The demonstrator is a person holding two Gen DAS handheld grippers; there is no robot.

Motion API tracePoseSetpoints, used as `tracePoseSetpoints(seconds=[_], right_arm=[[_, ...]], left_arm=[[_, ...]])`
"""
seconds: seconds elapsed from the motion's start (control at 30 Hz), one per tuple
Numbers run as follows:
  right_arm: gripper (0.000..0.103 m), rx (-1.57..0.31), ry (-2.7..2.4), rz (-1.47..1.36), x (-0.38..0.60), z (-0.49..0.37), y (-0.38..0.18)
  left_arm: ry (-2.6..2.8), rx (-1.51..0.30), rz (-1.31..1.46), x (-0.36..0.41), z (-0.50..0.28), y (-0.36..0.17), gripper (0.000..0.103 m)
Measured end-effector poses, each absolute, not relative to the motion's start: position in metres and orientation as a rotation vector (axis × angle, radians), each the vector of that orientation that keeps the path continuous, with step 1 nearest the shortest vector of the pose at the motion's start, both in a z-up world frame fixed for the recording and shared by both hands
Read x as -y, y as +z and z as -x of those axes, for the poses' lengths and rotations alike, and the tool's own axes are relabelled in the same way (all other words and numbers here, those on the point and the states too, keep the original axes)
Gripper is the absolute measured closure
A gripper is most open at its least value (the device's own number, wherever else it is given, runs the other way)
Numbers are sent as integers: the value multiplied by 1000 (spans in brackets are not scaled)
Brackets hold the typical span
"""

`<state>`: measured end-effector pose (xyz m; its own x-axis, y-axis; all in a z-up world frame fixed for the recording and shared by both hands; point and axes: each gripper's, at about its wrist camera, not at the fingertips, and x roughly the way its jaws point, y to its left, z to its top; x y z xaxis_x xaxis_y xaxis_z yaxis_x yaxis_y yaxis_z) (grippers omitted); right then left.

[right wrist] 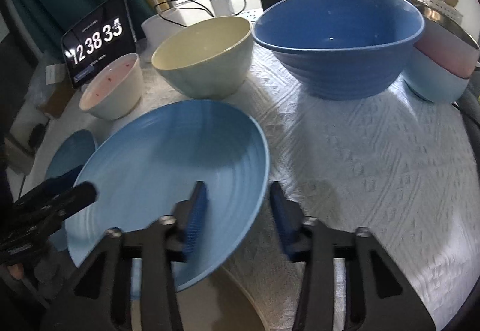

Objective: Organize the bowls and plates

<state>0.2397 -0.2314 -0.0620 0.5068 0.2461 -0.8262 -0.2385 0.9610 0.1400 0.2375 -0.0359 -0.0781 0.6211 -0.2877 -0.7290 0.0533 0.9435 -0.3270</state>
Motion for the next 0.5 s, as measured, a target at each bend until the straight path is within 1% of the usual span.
tracePoseSetpoints(seconds=[0.1, 0.13, 0.2, 0.5], right_arm=[[73, -982, 294, 9, 230, -241, -63], [76, -975, 293, 6, 231, -240, -62], [78, -960, 296, 1, 232, -238, -61], [79, -900, 286, 32, 227, -224, -49]], left_arm=[[-188, -870, 271, 36, -237, -78, 48], [-188, -865, 270, 36, -237, -77, 50], [-188, -865, 272, 36, -236, -76, 51], [-195, -828, 270, 33, -226, -67, 51]])
